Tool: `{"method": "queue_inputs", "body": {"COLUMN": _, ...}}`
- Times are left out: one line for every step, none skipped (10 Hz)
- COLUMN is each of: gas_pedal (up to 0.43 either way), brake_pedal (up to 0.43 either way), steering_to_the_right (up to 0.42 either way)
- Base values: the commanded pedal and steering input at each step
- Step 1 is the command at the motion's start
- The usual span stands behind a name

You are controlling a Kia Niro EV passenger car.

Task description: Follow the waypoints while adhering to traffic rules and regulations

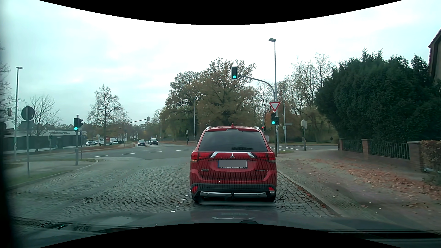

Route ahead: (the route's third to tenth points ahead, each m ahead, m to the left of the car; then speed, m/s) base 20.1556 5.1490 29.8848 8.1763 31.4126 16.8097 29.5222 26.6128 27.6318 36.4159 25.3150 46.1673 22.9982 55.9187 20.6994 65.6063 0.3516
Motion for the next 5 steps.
{"method": "queue_inputs", "body": {"gas_pedal": 0.087, "brake_pedal": 0.000, "steering_to_the_right": -0.004}}
{"method": "queue_inputs", "body": {"gas_pedal": 0.130, "brake_pedal": 0.000, "steering_to_the_right": -0.004}}
{"method": "queue_inputs", "body": {"gas_pedal": 0.138, "brake_pedal": 0.000, "steering_to_the_right": -0.003}}
{"method": "queue_inputs", "body": {"gas_pedal": 0.150, "brake_pedal": 0.000, "steering_to_the_right": -0.003}}
{"method": "queue_inputs", "body": {"gas_pedal": 0.150, "brake_pedal": 0.000, "steering_to_the_right": -0.003}}
